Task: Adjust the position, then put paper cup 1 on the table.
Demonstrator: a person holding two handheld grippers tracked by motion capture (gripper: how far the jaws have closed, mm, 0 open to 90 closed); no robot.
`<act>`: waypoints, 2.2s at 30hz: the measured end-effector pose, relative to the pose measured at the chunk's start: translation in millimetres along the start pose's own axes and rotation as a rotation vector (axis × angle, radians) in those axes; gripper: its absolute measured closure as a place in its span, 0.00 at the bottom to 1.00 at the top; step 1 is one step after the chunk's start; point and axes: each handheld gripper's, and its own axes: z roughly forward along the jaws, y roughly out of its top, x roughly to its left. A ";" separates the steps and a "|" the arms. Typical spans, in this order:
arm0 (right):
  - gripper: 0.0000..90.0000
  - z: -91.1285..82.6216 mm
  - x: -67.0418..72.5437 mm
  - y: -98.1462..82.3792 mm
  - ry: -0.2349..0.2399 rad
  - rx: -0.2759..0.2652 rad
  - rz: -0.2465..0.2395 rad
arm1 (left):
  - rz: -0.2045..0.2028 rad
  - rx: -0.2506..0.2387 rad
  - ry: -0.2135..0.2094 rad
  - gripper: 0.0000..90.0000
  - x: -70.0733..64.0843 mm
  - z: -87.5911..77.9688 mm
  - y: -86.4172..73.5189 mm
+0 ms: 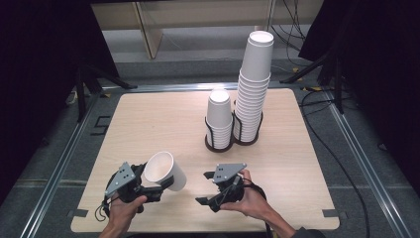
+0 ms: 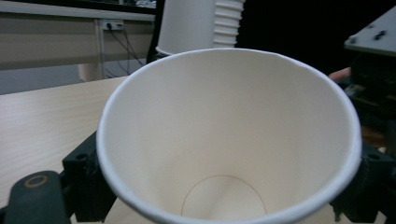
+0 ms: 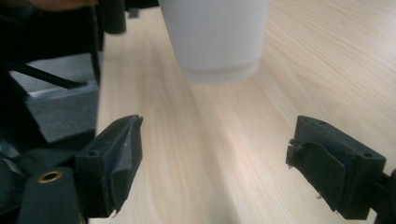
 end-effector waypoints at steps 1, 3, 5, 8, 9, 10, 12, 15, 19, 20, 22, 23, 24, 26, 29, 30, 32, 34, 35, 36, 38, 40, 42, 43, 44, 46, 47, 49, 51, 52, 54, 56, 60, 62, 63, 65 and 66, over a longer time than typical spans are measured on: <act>0.20 -2.5 -0.1 -1.1 -0.015 0.000 0.001 | 0.014 0.002 0.016 0.14 2.4 0.0 0.5; 0.21 -8.4 -1.9 -3.2 -0.027 0.006 0.014 | 0.023 0.006 0.045 0.14 7.9 -0.2 1.4; 0.21 -11.9 -2.6 -5.2 -0.048 0.010 0.021 | 0.032 0.001 0.076 0.14 13.8 0.9 1.7; 0.21 -17.6 -3.0 -8.9 -0.070 0.021 0.028 | 0.030 0.017 0.116 0.14 22.8 0.9 1.9; 0.21 -18.8 -2.7 -9.8 -0.075 0.025 0.029 | 0.027 0.013 0.125 0.14 25.7 2.0 1.5; 0.21 -20.1 -2.7 -10.9 -0.078 0.025 0.027 | 0.028 0.021 0.138 0.14 28.0 2.2 1.7; 0.21 -23.0 -2.1 -13.2 -0.080 0.031 0.036 | 0.038 0.026 0.156 0.14 32.3 4.3 1.8; 0.21 -26.3 -1.7 -16.5 -0.087 0.030 0.031 | 0.038 0.023 0.173 0.14 38.2 8.4 2.0; 0.21 -30.2 -1.1 -20.5 -0.091 0.036 0.045 | 0.048 0.029 0.189 0.14 44.4 13.9 2.5; 0.21 -30.4 -0.8 -21.5 -0.092 0.032 0.051 | 0.047 0.041 0.198 0.14 45.1 14.7 2.9; 0.21 -32.1 -1.7 -24.1 -0.099 0.040 0.053 | 0.047 0.046 0.205 0.14 47.1 18.2 2.9; 0.21 -32.1 -1.7 -24.1 -0.099 0.040 0.053 | 0.049 0.043 0.205 0.14 48.5 20.4 2.9; 0.21 -32.5 -1.4 -24.9 -0.100 0.042 0.061 | 0.046 0.050 0.210 0.14 49.2 21.7 3.4; 0.21 -33.7 -1.4 -26.2 -0.108 0.038 0.057 | 0.044 0.049 0.215 0.14 51.1 25.2 4.1; 0.20 -35.5 -0.4 -27.7 -0.104 0.042 0.062 | 0.047 0.054 0.219 0.14 54.0 31.0 5.4; 0.20 -35.6 0.5 -28.4 -0.099 0.046 0.070 | 0.050 0.056 0.220 0.14 55.3 33.1 5.7; 0.21 -36.0 1.2 -29.5 -0.100 0.049 0.071 | 0.054 0.065 0.226 0.14 58.6 37.3 5.4; 0.20 -36.3 1.0 -30.2 -0.107 0.049 0.060 | 0.051 0.070 0.232 0.14 62.3 41.5 4.6; 0.20 -36.5 1.2 -30.7 -0.105 0.054 0.060 | 0.050 0.077 0.234 0.14 64.4 43.1 4.5; 0.20 -36.5 1.2 -30.7 -0.105 0.054 0.060 | 0.051 0.077 0.240 0.14 66.4 45.1 4.2; 0.20 -36.2 1.9 -31.0 -0.097 0.059 0.073 | 0.051 0.085 0.251 0.14 71.4 48.8 4.1; 0.20 -36.0 2.0 -31.1 -0.097 0.061 0.072 | 0.053 0.090 0.262 0.14 75.8 52.0 3.8; 0.20 -35.9 1.7 -31.2 -0.105 0.060 0.062 | 0.055 0.093 0.275 0.14 81.2 55.5 3.8; 0.20 -35.8 1.8 -31.2 -0.104 0.060 0.061 | 0.052 0.098 0.281 0.14 83.6 56.7 4.1; 0.20 -35.8 1.7 -31.2 -0.106 0.060 0.059 | 0.051 0.089 0.284 0.14 87.1 59.1 4.3; 0.20 -35.6 1.5 -31.3 -0.111 0.064 0.056 | 0.049 0.083 0.292 0.14 91.0 61.6 5.3; 0.20 -35.6 1.4 -31.4 -0.111 0.065 0.057 | 0.044 0.094 0.295 0.14 93.7 62.5 6.0; 0.20 -35.0 1.7 -31.6 -0.104 0.067 0.066 | 0.048 0.092 0.304 0.14 97.1 65.6 6.0; 0.20 -34.2 2.0 -31.9 -0.103 0.070 0.063 | 0.036 0.089 0.312 0.14 101.4 68.9 6.2; 0.20 -34.2 2.1 -31.8 -0.100 0.075 0.064 | 0.036 0.095 0.318 0.14 103.2 70.4 6.6; 0.20 -33.5 2.4 -32.0 -0.102 0.077 0.059 | 0.036 0.092 0.321 0.14 106.6 74.6 7.2; 0.20 -33.3 2.5 -32.0 -0.101 0.077 0.058 | 0.042 0.101 0.329 0.14 109.9 79.9 7.6; 0.20 -33.8 1.8 -32.1 -0.107 0.074 0.051 | 0.048 0.116 0.355 0.14 117.8 91.1 7.1; 0.21 -33.7 1.6 -32.2 -0.106 0.073 0.050 | 0.046 0.129 0.367 0.14 121.9 96.2 6.1; 0.20 -33.7 1.7 -32.2 -0.106 0.075 0.052 | 0.053 0.135 0.375 0.14 123.5 99.0 5.7; 0.21 -33.5 1.6 -32.3 -0.104 0.076 0.053 | 0.066 0.152 0.391 0.14 126.4 103.4 5.2; 0.21 -33.4 1.7 -32.4 -0.103 0.076 0.052 | 0.051 0.159 0.393 0.14 127.2 105.5 4.4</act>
